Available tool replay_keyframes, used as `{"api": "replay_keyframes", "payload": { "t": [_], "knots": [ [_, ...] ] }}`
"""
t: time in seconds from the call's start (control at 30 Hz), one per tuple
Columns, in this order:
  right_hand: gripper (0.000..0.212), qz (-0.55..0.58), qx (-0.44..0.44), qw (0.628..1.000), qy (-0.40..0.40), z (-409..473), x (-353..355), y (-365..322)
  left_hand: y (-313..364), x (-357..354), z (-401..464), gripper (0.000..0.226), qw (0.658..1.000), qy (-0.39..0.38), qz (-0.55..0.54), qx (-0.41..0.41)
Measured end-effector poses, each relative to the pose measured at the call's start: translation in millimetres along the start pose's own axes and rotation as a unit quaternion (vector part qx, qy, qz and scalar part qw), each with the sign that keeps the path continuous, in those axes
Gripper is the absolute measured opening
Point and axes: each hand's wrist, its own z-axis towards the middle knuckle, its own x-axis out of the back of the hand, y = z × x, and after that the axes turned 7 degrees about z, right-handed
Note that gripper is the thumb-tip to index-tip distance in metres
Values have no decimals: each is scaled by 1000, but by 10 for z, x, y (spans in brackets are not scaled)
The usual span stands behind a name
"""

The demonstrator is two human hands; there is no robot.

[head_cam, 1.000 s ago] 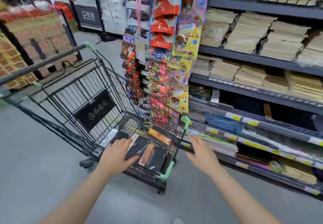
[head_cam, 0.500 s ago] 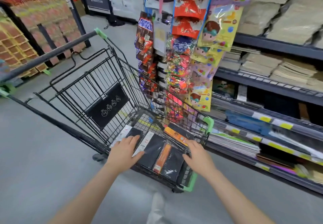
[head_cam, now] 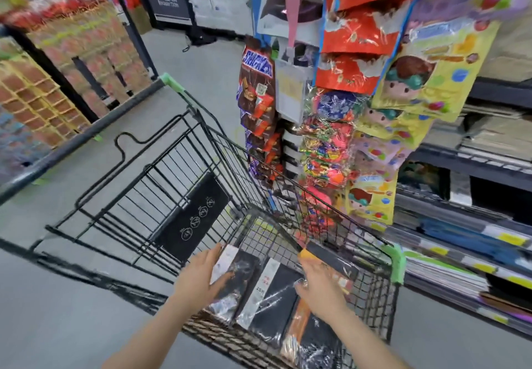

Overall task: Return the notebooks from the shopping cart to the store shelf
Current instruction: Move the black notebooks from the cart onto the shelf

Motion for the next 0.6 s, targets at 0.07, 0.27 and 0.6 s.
{"api": "replay_keyframes", "payload": {
  "t": [0.07, 0.27, 0.6],
  "knots": [
    [58, 14, -7, 1000, -8, 189, -106, -53, -113, -69, 150, 73, 1000, -22, 0, 7],
    [56, 54, -59, 997, -20, 825, -608, -215, -431, -423, 827, 78, 993, -107, 18, -47],
    [65, 149, -189, 970, -40, 1691, -1779, -351, -974, -1580, 1701, 78, 968, -205, 80, -125]
  ]
}}
